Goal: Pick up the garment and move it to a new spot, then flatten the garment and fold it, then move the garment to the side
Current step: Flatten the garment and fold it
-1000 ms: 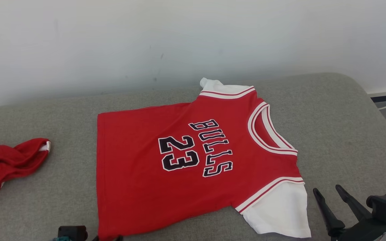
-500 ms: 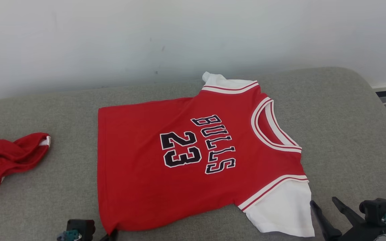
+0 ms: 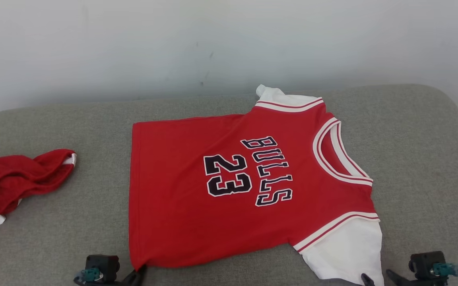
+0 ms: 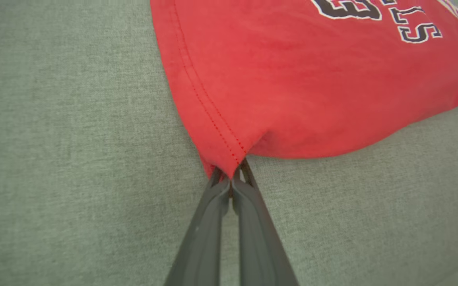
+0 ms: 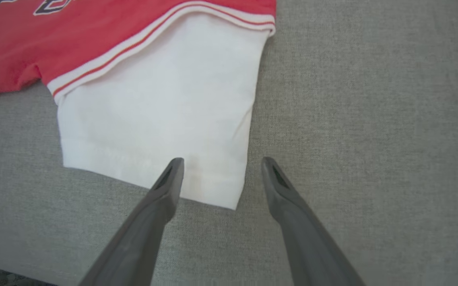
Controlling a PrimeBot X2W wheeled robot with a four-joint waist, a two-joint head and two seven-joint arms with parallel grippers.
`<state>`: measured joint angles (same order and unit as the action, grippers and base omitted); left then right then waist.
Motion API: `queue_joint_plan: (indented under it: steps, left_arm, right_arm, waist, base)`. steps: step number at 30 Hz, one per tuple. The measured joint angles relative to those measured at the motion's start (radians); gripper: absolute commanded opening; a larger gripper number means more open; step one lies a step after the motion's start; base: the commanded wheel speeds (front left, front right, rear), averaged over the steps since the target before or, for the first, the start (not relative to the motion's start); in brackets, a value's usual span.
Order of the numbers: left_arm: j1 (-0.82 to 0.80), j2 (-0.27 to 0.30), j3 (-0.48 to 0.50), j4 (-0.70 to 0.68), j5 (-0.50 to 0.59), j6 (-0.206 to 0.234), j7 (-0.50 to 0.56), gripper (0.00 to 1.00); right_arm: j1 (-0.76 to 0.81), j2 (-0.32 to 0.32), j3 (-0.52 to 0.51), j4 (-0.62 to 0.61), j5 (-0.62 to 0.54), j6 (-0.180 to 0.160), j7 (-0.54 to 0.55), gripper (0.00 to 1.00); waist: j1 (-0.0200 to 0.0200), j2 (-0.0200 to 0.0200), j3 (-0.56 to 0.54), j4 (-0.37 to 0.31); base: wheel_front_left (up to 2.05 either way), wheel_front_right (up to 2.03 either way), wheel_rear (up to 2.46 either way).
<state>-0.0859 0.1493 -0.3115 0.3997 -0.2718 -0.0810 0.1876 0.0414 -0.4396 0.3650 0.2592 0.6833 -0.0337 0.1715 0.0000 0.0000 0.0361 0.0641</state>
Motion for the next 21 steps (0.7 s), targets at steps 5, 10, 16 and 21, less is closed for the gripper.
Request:
queue_joint_plan:
  steps: [5,10,16,21]
  left_arm:
    - [0.0,0.0,0.0,0.008,0.0,0.0,-0.011,0.0]
    - [0.0,-0.001,0.002,0.014,-0.001,0.0,-0.026,0.0]
    - [0.002,-0.001,0.01,0.028,-0.003,0.0,-0.042,0.0]
    - [0.01,0.005,0.022,0.04,-0.008,0.002,-0.058,0.0]
  right_arm:
    - [-0.003,0.016,0.017,0.027,0.002,0.0,0.033,0.38]
    - [-0.011,0.018,0.026,0.045,0.003,-0.001,0.064,0.0]
    - [-0.035,0.023,0.024,0.047,0.005,0.008,0.064,0.0]
    - [-0.024,-0.003,-0.028,0.051,0.027,0.006,0.036,0.0]
  waist:
    - [-0.0001,0.0,-0.002,0.003]
    - [-0.0001,0.0,-0.001,0.004]
    - [-0.0001,0.0,0.0,-0.007]
    - [-0.0001,0.0,-0.021,-0.012]
  base:
    - [0.0,0.0,0.0]
    - [0.0,0.0,0.0]
    - [0.0,0.0,0.0]
    - [0.0,0.0,0.0]
